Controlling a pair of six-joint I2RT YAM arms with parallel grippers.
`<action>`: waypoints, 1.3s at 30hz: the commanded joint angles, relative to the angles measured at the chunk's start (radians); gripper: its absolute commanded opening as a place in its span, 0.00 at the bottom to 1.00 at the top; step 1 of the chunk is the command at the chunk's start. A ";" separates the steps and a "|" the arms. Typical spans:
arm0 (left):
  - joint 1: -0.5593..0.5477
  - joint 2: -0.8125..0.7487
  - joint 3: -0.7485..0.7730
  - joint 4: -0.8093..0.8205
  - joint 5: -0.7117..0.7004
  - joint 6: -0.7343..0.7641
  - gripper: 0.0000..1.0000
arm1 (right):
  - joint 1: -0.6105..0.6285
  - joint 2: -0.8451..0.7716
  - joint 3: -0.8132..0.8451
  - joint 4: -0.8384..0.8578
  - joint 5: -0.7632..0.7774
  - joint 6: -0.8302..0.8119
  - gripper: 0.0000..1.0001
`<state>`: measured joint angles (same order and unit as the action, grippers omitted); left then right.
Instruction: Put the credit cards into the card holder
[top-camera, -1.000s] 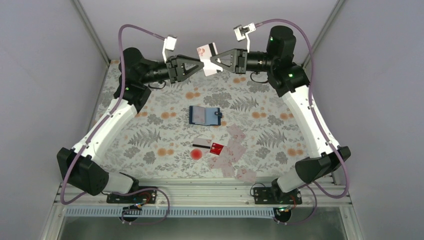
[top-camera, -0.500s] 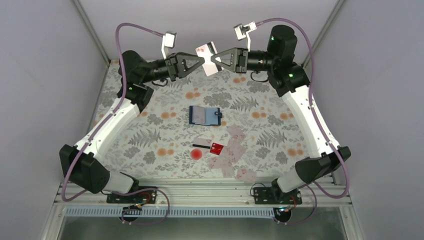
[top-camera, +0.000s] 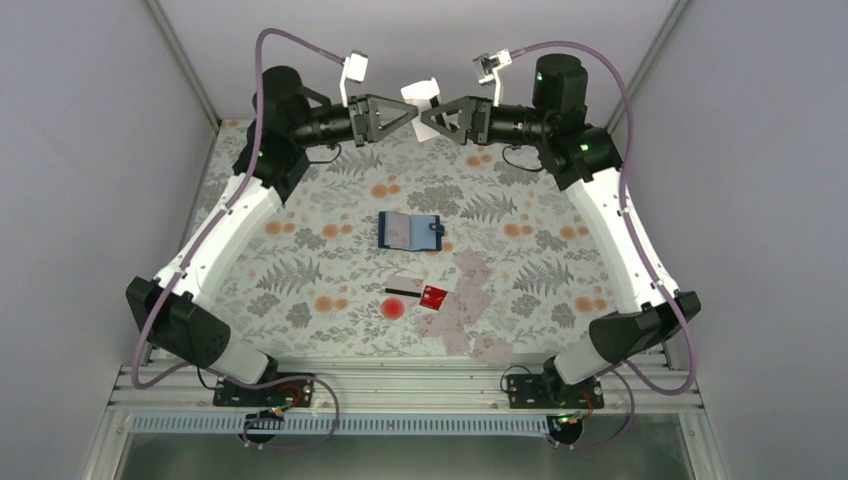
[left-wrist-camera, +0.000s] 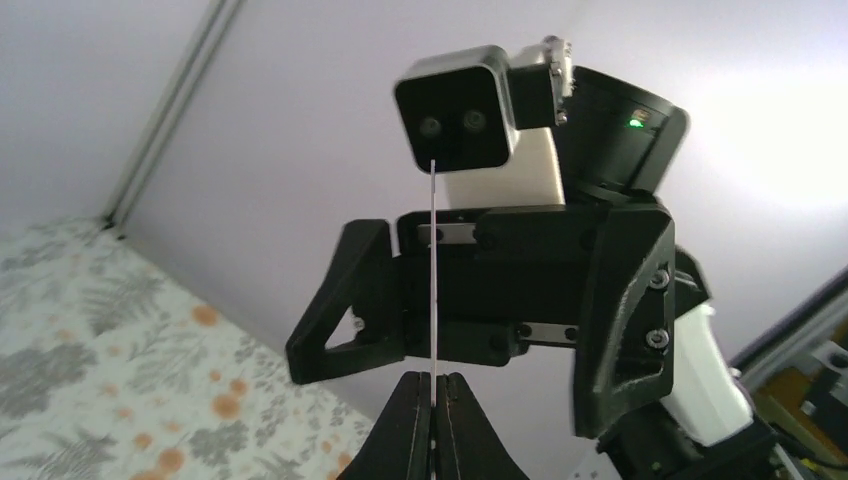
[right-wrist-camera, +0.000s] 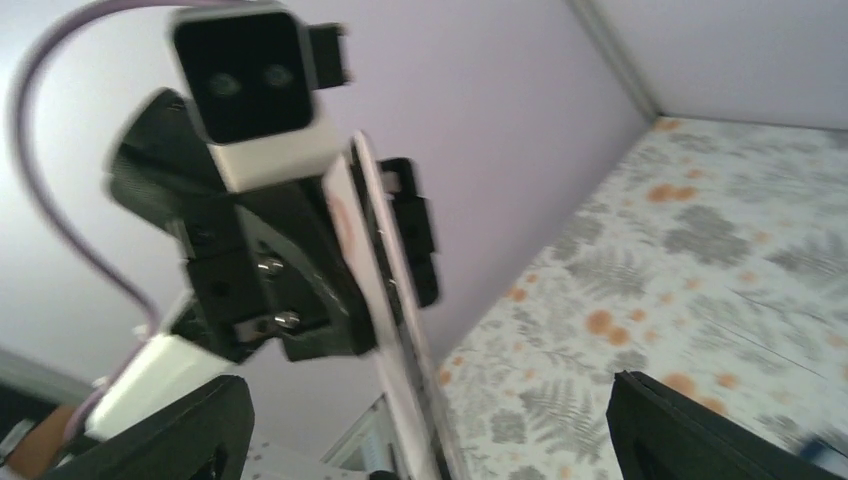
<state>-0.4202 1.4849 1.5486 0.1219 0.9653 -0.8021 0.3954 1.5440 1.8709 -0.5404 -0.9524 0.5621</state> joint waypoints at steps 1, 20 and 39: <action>0.049 0.056 0.076 -0.443 -0.034 0.275 0.02 | -0.037 0.003 -0.042 -0.181 0.222 -0.078 0.90; 0.082 0.401 0.041 -0.911 -0.229 0.663 0.02 | -0.046 0.111 -0.443 -0.197 0.680 -0.114 0.86; 0.079 0.601 -0.010 -0.854 -0.160 0.594 0.02 | -0.028 0.333 -0.521 -0.104 0.544 -0.067 0.78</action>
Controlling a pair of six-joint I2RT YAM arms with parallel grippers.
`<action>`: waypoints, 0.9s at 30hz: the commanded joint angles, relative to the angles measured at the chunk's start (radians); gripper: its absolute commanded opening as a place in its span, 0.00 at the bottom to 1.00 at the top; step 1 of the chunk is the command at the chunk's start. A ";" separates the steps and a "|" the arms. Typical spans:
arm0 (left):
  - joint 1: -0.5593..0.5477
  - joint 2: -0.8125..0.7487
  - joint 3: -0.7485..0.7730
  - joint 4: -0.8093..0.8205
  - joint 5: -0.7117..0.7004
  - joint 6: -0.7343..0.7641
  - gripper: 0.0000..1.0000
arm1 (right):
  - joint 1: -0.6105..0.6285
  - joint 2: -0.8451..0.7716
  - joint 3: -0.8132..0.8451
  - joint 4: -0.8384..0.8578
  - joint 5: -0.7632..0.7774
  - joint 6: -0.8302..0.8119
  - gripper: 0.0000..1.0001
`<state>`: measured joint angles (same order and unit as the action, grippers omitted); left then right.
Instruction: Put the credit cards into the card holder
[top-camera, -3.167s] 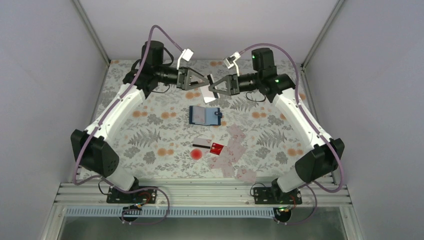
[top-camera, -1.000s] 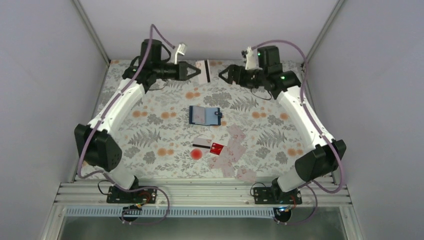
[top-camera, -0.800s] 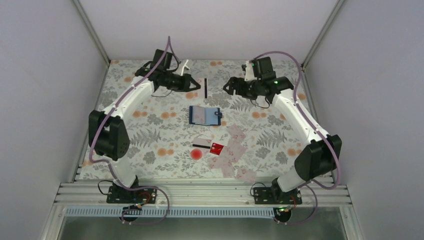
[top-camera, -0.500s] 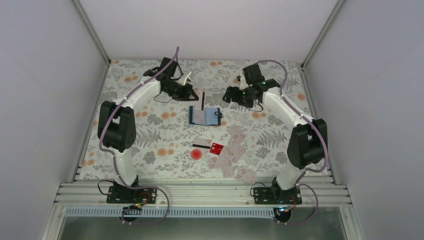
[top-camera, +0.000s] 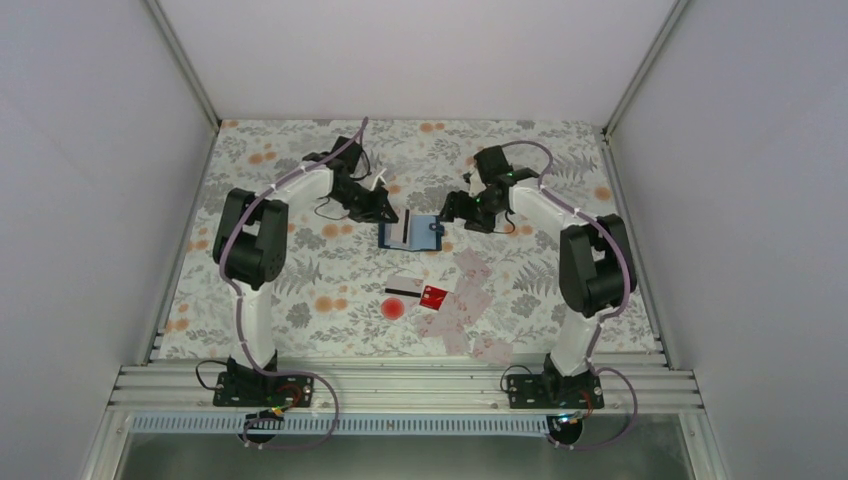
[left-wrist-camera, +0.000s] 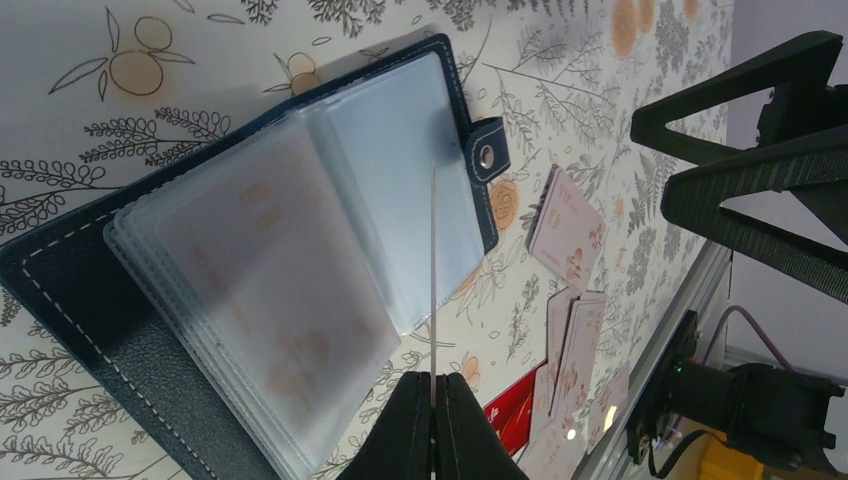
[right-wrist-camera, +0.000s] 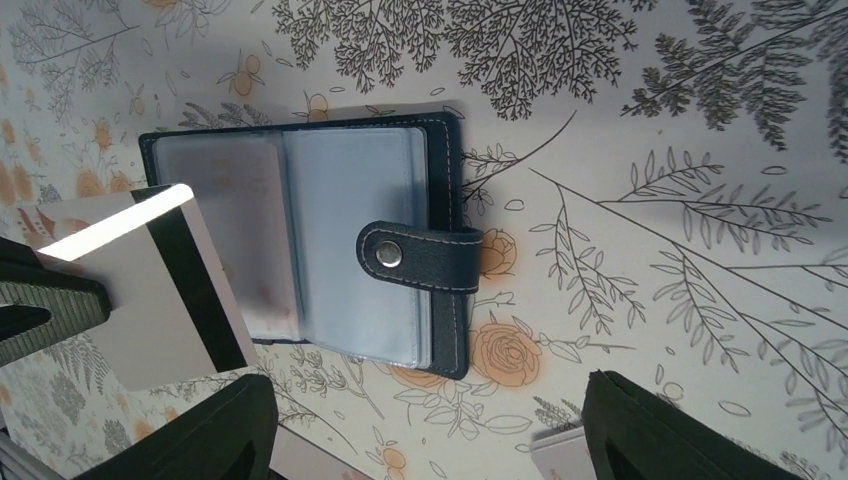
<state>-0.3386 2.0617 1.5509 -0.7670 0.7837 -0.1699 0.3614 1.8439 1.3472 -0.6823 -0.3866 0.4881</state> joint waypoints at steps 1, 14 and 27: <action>-0.003 0.033 -0.011 0.036 0.020 -0.045 0.02 | 0.005 0.042 0.005 0.044 -0.027 0.008 0.78; -0.002 0.119 0.056 -0.008 0.014 -0.056 0.02 | 0.008 0.129 0.041 0.060 -0.054 0.020 0.75; -0.003 0.153 0.081 -0.035 0.004 -0.063 0.02 | 0.017 0.189 0.088 0.047 -0.074 0.015 0.69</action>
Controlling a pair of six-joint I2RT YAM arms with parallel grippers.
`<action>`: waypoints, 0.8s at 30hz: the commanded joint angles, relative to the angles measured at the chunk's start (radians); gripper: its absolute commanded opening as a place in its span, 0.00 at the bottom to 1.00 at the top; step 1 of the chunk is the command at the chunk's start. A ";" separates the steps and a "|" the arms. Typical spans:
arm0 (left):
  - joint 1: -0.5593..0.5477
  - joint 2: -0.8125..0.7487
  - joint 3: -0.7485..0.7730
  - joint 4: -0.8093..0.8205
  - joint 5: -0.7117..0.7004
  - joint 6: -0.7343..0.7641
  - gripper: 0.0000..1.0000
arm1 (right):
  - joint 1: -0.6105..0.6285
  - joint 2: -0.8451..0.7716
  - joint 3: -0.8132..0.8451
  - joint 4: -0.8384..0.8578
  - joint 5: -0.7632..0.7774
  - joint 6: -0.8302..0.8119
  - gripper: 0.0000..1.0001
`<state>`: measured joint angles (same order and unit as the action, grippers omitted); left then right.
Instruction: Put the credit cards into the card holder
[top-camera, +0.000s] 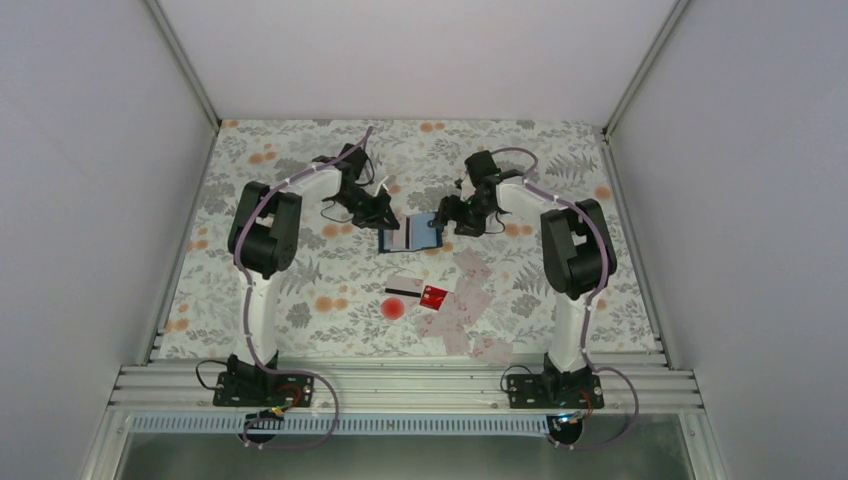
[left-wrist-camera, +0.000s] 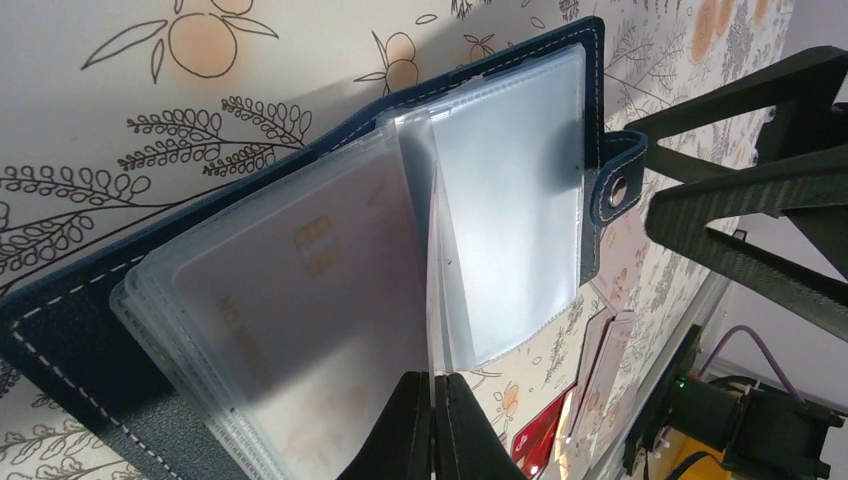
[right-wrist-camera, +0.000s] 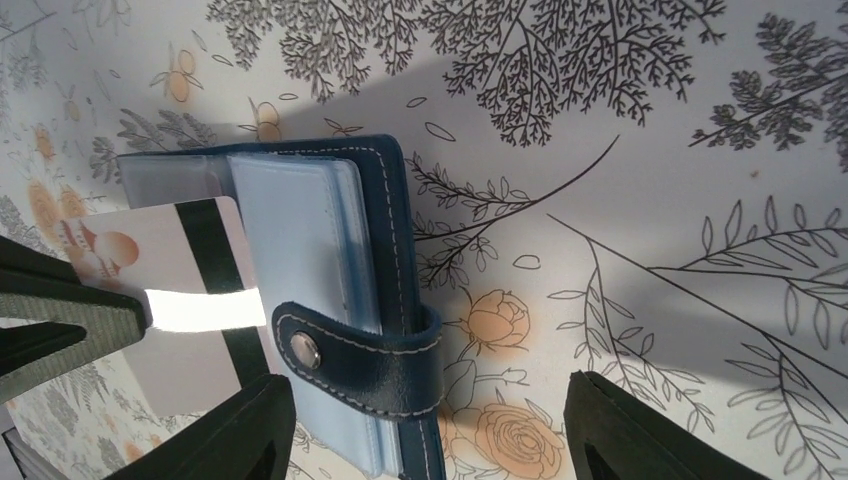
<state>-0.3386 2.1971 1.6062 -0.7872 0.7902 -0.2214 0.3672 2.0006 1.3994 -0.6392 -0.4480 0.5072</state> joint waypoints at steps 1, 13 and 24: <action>-0.002 0.020 0.026 -0.016 -0.002 -0.016 0.02 | 0.013 0.034 0.040 0.002 -0.013 -0.005 0.69; 0.002 0.043 0.033 -0.016 0.042 -0.043 0.02 | 0.028 0.082 0.074 -0.022 -0.019 -0.058 0.45; 0.002 0.047 0.030 -0.015 0.048 -0.042 0.02 | 0.030 0.108 0.078 -0.026 -0.031 -0.073 0.31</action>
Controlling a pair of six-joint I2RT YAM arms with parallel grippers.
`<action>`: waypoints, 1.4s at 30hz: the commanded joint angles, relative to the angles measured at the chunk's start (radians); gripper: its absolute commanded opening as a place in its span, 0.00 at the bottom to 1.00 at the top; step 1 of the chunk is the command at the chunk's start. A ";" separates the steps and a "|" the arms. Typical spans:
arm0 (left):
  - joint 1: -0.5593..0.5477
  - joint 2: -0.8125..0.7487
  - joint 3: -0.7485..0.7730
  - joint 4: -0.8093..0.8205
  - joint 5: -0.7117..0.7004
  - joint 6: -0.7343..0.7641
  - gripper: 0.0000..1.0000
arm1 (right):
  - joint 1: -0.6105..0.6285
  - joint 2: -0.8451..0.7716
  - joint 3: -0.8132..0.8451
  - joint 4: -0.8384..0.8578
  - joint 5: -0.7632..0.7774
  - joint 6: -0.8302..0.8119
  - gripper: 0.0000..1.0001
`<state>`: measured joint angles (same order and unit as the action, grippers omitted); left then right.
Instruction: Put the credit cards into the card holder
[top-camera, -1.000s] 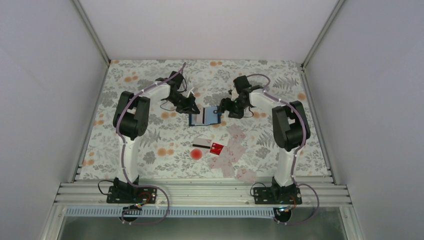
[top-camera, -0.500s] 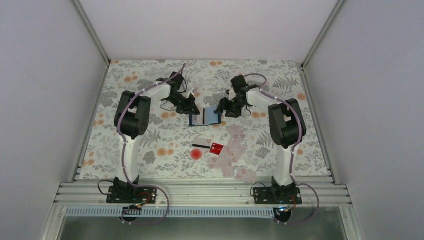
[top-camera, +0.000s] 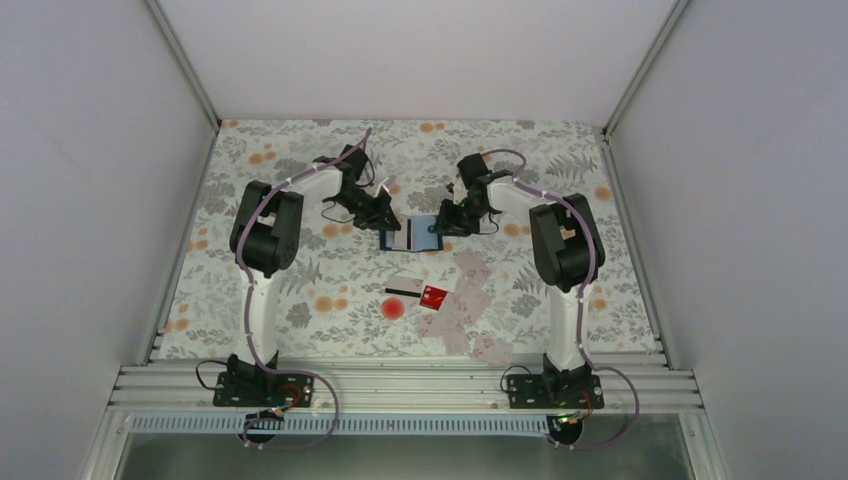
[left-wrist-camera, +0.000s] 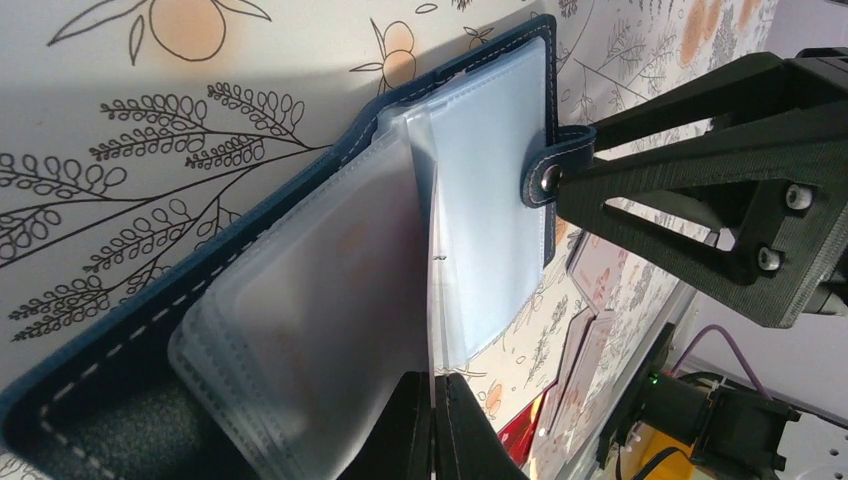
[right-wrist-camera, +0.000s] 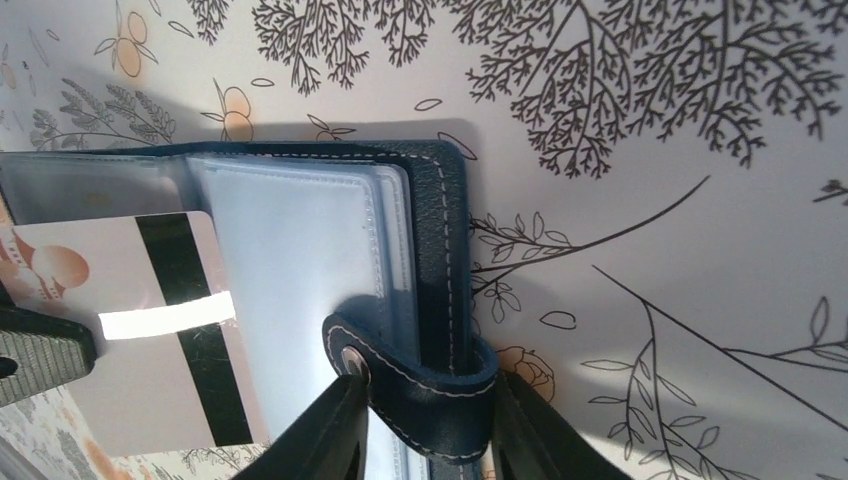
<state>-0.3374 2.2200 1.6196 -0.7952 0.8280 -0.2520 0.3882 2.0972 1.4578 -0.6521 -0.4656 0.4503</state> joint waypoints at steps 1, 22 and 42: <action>0.001 0.024 0.015 -0.003 0.014 -0.013 0.02 | 0.009 0.013 0.018 -0.013 -0.014 -0.017 0.28; 0.022 0.022 -0.046 0.049 0.048 -0.072 0.02 | 0.009 0.017 -0.009 -0.014 -0.013 -0.025 0.20; 0.043 -0.023 -0.018 -0.029 -0.017 -0.053 0.02 | 0.009 0.036 -0.015 -0.022 -0.013 -0.038 0.19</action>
<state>-0.3019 2.2185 1.5837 -0.7872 0.8627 -0.3069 0.3885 2.1036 1.4544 -0.6548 -0.4797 0.4320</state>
